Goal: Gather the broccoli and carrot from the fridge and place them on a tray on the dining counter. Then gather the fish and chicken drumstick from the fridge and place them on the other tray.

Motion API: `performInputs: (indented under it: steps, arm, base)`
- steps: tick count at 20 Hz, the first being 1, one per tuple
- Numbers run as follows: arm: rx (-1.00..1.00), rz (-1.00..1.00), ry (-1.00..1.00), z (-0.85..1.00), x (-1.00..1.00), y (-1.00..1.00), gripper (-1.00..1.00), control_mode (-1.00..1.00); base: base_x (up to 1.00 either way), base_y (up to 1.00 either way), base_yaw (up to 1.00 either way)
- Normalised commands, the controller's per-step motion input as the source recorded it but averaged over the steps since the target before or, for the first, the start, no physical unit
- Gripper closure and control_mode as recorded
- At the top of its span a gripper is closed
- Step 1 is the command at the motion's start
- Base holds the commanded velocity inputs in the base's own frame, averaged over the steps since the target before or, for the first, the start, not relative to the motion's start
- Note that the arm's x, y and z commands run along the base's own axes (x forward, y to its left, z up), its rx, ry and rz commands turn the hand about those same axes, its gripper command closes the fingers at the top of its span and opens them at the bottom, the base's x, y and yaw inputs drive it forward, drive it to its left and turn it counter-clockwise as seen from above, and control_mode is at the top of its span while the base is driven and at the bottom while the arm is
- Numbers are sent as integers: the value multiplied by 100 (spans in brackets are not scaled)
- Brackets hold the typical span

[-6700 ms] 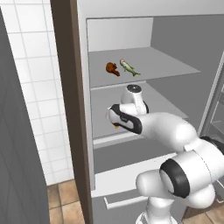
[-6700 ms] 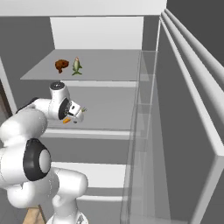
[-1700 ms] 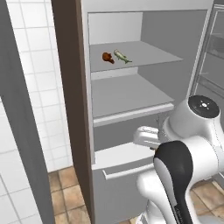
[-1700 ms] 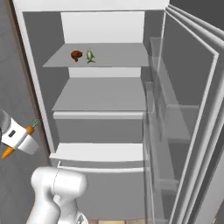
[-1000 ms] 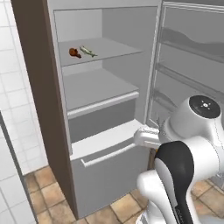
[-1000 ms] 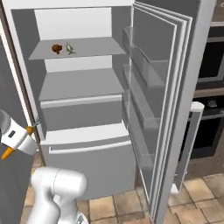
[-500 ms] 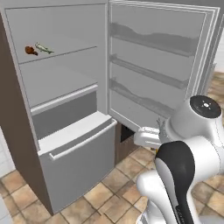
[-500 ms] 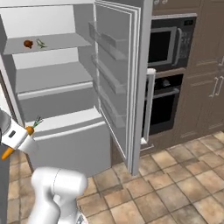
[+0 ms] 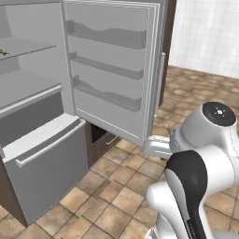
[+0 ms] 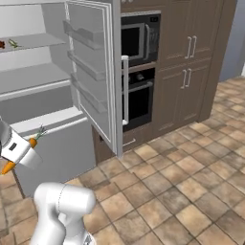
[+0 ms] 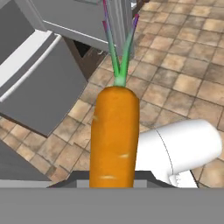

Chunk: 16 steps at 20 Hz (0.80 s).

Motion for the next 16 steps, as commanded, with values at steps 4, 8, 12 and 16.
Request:
performInputs:
  steps: [4, 8, 12, 16]
  arm:
    - [0, 0, 0, 0, 0, 0, 100, 100]
    - [0, 0, 0, 0, 0, 0, 100, 100]
    - [0, 0, 0, 0, 0, 0, 100, 100]
    - [0, 0, 0, 0, 0, 0, 100, 100]
  base:
    - [-63, -24, -33]
    - [-44, -27, -31]
    - [-24, -35, -30]
    - [-9, -43, -27]
